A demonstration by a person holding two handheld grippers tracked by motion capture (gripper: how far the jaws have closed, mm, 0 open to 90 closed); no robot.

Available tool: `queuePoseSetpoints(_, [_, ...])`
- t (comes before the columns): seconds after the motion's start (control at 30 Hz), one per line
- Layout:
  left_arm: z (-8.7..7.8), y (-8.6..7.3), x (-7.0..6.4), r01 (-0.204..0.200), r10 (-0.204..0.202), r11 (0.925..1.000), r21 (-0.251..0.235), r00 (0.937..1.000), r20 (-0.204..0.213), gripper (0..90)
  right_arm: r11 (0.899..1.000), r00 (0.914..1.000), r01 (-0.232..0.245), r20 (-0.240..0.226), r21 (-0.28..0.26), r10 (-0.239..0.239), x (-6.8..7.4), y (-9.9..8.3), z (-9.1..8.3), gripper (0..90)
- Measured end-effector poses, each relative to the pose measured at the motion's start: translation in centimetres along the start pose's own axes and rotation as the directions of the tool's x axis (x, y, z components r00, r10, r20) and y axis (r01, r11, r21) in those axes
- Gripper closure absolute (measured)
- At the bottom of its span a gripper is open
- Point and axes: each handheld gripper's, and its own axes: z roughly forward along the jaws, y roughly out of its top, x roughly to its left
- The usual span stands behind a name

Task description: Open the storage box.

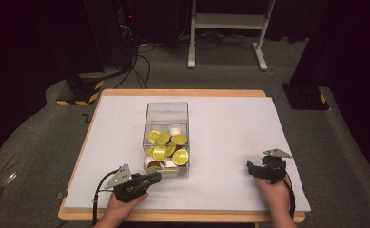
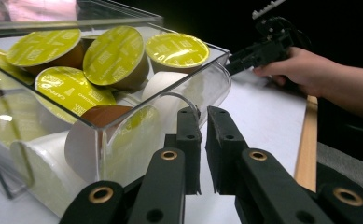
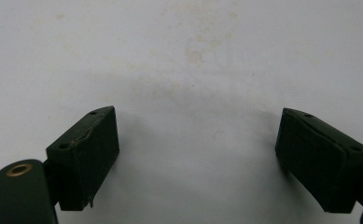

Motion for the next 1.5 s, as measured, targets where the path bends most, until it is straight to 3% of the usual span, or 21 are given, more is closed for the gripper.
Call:
queuePoseSetpoints(0.83, [-2.0,-0.9,-1.0,0.012,-0.012,0.9999,-0.006,0.9999,0.005,84.8,1.000,1.0000,0.003,0.000,-0.002,-0.003,0.0,0.0,0.0,13.7])
queuePoseSetpoints(1.03, [-2.1,-0.9,-1.0,-0.004,0.004,1.0000,-0.006,1.0000,0.000,84.0,1.000,1.0000,0.002,0.001,-0.002,-0.002,0.0,0.0,0.0,13.7])
queuePoseSetpoints(1.37, [-2.7,-0.2,-1.4,-0.013,0.011,0.9981,-0.061,0.9993,-0.036,76.9,1.000,1.0000,0.002,0.001,-0.002,-0.002,0.0,0.0,0.0,13.7])
queuePoseSetpoints(1.5, [-3.0,0.3,-1.5,-0.033,0.030,0.9960,-0.083,0.9985,-0.045,76.1,1.000,1.0000,0.002,0.000,-0.001,-0.002,0.0,0.0,0.0,13.7])
